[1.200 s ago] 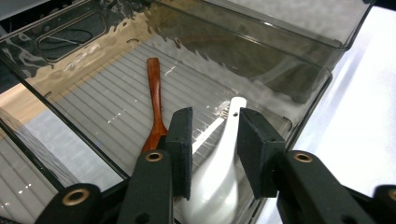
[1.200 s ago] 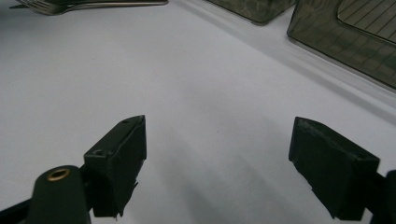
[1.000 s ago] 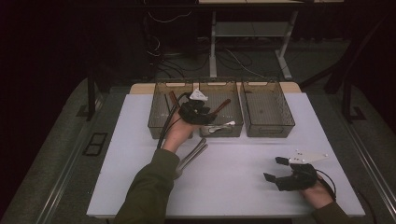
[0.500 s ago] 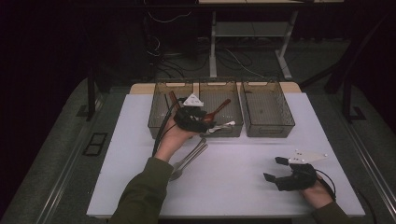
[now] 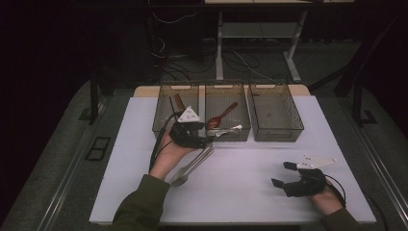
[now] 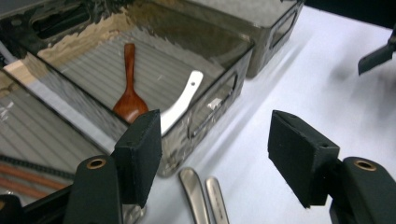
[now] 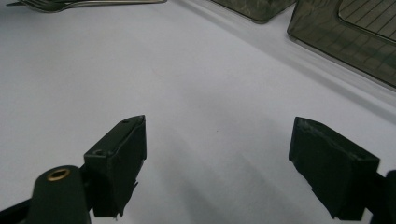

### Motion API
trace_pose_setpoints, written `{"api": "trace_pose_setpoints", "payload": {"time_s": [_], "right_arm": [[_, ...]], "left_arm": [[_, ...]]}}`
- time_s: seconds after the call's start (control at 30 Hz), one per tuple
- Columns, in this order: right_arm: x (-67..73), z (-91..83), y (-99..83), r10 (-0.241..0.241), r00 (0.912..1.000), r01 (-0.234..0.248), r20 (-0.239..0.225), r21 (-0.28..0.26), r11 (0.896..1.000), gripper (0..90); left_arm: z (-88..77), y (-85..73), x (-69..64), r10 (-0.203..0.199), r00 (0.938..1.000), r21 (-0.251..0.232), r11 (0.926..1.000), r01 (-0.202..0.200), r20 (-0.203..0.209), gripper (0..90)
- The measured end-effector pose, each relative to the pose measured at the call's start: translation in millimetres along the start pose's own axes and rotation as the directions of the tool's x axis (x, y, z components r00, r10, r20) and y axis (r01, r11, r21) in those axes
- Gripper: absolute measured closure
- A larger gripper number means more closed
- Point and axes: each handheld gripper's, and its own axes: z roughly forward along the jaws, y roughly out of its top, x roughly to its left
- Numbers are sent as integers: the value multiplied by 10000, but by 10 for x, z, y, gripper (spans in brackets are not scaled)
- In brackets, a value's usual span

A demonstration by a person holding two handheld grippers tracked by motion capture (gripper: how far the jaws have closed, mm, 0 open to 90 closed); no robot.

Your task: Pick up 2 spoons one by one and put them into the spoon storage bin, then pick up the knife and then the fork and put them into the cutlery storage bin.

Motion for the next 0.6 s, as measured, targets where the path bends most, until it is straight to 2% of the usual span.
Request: {"api": "trace_pose_setpoints", "payload": {"time_s": [0.3, 0.4, 0.6], "right_arm": [[-4, -9, 3, -109, 9999, 109, 29, -85, 9999, 189], [-9, -5, 2, -126, 9999, 126, 18, -89, 9999, 189], [2, -8, 6, -127, 9999, 127, 31, -106, 9999, 189]], "left_arm": [[-127, -212, -81, -71, 9998, 32, 10000, 71, -199, 356], [-163, -301, -107, -44, 9997, 213, 9998, 49, -228, 424], [-189, -463, -151, -310, 9994, 569, 9979, 320, -184, 548]]}}
